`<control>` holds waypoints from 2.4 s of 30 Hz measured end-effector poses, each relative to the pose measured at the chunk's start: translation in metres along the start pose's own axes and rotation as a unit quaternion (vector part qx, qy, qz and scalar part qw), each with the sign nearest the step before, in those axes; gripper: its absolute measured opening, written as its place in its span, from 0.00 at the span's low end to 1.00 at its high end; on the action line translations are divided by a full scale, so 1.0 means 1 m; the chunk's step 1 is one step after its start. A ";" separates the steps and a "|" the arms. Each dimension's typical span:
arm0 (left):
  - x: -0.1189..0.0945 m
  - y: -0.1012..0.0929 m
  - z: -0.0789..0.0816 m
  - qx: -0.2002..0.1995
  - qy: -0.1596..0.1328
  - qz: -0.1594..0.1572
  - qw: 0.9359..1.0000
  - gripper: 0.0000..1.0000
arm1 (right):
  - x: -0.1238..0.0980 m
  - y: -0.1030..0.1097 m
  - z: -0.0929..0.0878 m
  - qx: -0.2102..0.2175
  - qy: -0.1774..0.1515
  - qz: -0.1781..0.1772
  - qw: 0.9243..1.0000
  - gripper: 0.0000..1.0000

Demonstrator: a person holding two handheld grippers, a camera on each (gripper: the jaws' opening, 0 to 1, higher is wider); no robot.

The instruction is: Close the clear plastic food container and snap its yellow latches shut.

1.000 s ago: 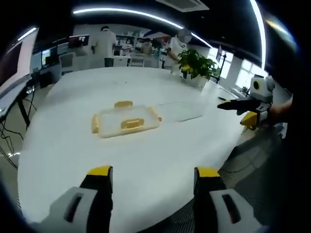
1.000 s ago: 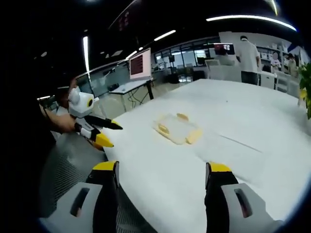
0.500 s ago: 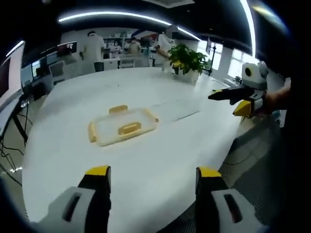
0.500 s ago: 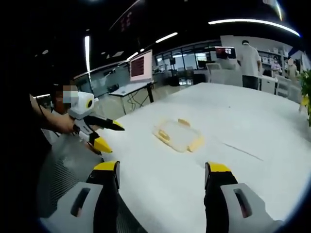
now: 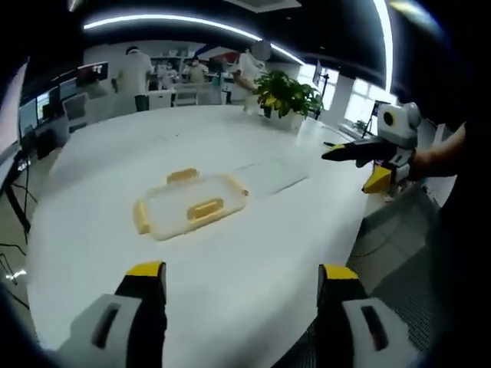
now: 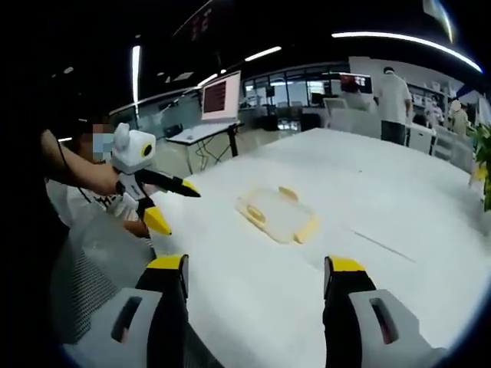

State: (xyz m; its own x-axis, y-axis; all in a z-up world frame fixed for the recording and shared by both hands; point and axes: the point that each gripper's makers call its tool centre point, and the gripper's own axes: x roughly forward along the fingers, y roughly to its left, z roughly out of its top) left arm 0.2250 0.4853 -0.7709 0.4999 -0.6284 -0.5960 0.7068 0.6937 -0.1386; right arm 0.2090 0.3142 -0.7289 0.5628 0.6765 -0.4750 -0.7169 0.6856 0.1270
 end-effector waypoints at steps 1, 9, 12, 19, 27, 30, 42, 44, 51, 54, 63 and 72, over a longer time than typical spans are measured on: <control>0.000 0.001 0.002 0.002 0.000 -0.005 1.000 0.77 | 0.001 0.000 0.001 0.000 0.000 -0.003 1.000 0.70; 0.003 0.014 0.009 0.019 0.002 -0.033 0.999 0.76 | 0.006 -0.006 0.011 -0.003 0.004 -0.032 0.999 0.69; 0.002 0.016 0.009 0.023 0.005 -0.043 0.999 0.76 | 0.007 -0.008 0.011 -0.002 0.008 -0.040 0.999 0.68; 0.000 0.024 0.012 0.036 0.008 -0.061 0.997 0.75 | 0.012 -0.011 0.017 -0.008 0.010 -0.052 0.999 0.66; 0.006 0.039 0.017 0.035 0.013 -0.067 0.997 0.75 | 0.025 -0.017 0.021 -0.010 0.018 -0.044 0.999 0.65; 0.009 0.040 0.022 0.037 0.002 -0.078 0.996 0.75 | 0.030 -0.022 0.023 -0.011 0.018 -0.043 0.999 0.65; 0.024 0.061 0.013 0.057 0.037 -0.088 0.994 0.69 | 0.050 -0.035 0.018 -0.042 0.049 -0.033 0.997 0.59; 0.026 0.064 0.011 0.061 0.045 -0.087 0.993 0.69 | 0.053 -0.036 0.016 -0.044 0.053 -0.032 0.997 0.58; 0.028 0.076 0.010 0.113 0.065 -0.084 0.988 0.69 | 0.065 -0.044 0.016 -0.070 0.064 -0.031 0.995 0.56; 0.030 0.081 0.011 0.111 0.066 -0.084 0.988 0.69 | 0.069 -0.047 0.019 -0.076 0.067 -0.029 0.995 0.57; 0.034 0.091 0.005 0.123 0.075 -0.085 0.986 0.67 | 0.083 -0.054 0.019 -0.099 0.084 -0.006 0.992 0.56; 0.043 0.101 0.011 0.140 0.084 -0.087 0.983 0.63 | 0.098 -0.061 0.020 -0.122 0.104 0.014 0.987 0.57</control>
State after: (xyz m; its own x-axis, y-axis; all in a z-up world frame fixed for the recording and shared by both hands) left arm 0.3238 0.5245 -0.8016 0.2853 -0.6459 -0.7081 0.8964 0.4413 -0.0414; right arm 0.3157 0.3443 -0.7654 0.4636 0.6069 -0.6456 -0.8224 0.5659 -0.0586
